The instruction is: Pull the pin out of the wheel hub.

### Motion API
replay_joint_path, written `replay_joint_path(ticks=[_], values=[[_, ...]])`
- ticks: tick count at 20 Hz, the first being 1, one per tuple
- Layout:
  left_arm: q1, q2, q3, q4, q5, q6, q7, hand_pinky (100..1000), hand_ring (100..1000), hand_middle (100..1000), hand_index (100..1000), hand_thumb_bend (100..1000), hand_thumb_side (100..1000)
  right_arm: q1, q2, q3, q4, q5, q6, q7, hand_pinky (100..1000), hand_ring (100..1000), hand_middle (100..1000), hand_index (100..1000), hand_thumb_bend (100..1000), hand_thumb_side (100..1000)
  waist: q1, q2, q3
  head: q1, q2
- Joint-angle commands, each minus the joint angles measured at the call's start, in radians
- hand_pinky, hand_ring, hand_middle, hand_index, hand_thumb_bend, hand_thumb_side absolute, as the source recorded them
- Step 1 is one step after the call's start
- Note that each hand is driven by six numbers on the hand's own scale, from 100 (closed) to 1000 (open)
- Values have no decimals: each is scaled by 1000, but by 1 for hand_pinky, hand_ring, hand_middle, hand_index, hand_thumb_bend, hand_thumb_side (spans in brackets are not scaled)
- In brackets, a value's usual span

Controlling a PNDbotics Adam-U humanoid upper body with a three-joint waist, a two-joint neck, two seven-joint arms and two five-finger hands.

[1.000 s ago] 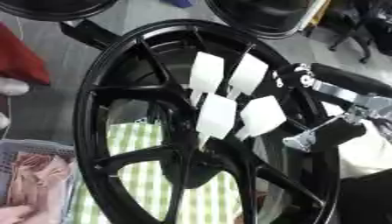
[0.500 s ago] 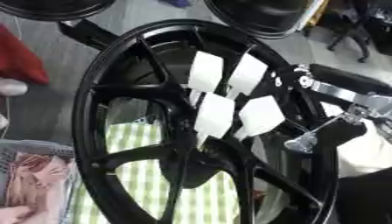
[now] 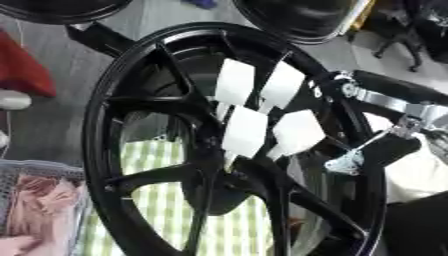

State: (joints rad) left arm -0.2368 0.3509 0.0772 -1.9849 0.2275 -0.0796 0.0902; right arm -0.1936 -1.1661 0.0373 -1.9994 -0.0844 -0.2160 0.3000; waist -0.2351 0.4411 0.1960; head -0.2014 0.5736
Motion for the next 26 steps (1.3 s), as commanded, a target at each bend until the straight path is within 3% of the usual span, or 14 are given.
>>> replay_joint_path(ticks=[1, 15, 26], values=[[0, 3, -2, -15, -4, 4, -1, 1000, 764, 718, 847, 100, 757, -10, -34, -14, -1, -31, 4, 8, 529, 738, 716, 744, 465, 176, 9, -33, -5, -1, 1], [3, -1, -1, -15, 2, 11, -3, 1000, 765, 719, 848, 100, 756, -22, -41, -14, -1, -92, 28, 14, 486, 714, 688, 708, 388, 242, 9, -47, -10, -3, 1], [4, -7, 0, -15, 0, 15, -4, 1000, 765, 720, 848, 100, 757, -16, -30, 6, -1, -88, 23, 4, 470, 690, 652, 678, 357, 288, 9, -44, -7, -8, -1]])
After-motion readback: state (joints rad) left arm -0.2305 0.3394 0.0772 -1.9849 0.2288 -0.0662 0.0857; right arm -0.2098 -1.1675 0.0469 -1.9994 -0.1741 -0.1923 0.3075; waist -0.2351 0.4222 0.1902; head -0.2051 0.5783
